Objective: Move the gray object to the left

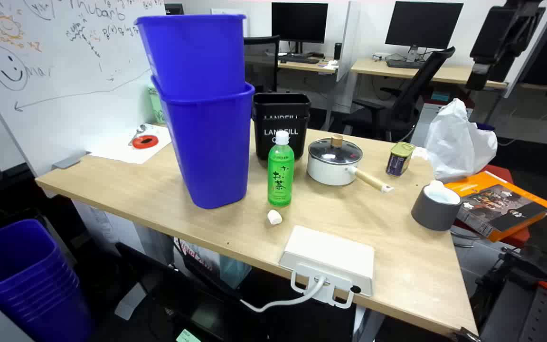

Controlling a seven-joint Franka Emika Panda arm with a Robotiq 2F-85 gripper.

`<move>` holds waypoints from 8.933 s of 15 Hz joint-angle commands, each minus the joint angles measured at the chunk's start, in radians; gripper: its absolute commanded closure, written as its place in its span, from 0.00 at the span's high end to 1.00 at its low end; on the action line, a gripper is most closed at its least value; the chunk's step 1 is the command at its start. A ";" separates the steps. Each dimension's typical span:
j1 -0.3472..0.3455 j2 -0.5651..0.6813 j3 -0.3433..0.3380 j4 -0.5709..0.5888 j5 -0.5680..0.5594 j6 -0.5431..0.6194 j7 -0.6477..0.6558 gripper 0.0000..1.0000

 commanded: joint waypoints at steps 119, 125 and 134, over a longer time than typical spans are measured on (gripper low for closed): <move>0.066 0.202 0.140 -0.266 0.334 0.613 0.282 0.17; 0.144 0.331 0.071 -0.225 0.432 0.751 0.077 0.04; 0.375 0.636 -0.112 -0.042 0.899 0.868 -0.623 0.04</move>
